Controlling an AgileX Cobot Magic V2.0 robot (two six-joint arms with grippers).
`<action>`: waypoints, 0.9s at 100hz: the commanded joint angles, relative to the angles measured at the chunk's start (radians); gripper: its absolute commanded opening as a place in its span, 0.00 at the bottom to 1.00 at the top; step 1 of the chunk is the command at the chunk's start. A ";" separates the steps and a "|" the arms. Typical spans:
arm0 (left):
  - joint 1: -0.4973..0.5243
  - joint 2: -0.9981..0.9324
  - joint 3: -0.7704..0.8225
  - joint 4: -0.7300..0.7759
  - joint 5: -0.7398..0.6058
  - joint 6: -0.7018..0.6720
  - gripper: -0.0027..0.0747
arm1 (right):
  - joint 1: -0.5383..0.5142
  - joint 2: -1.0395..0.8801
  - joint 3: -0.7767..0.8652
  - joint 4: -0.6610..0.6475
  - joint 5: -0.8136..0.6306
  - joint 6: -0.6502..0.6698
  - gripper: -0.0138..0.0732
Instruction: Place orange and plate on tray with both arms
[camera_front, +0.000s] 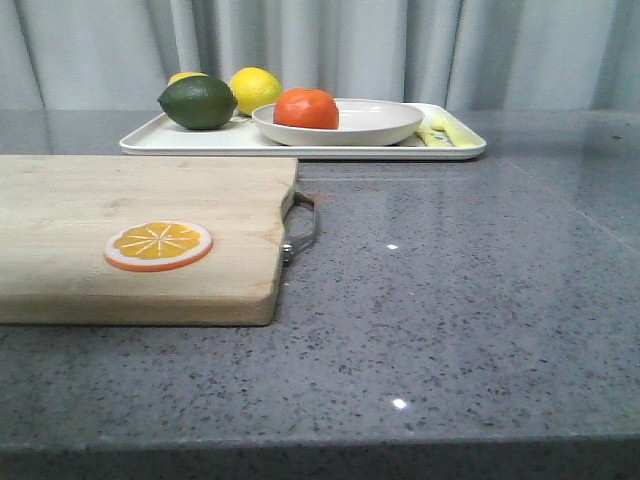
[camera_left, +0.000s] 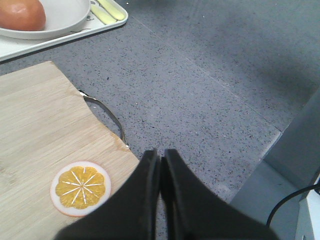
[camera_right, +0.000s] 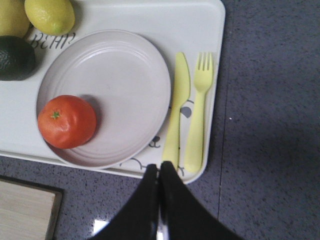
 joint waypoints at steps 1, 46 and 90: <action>0.002 -0.004 -0.026 -0.013 -0.057 -0.008 0.01 | -0.007 -0.132 0.052 -0.023 0.075 -0.013 0.09; 0.002 -0.006 -0.026 -0.013 -0.063 -0.008 0.01 | 0.001 -0.544 0.552 -0.029 -0.135 -0.014 0.09; 0.002 -0.140 0.044 -0.006 -0.057 -0.001 0.01 | 0.001 -0.984 1.077 -0.046 -0.450 -0.052 0.09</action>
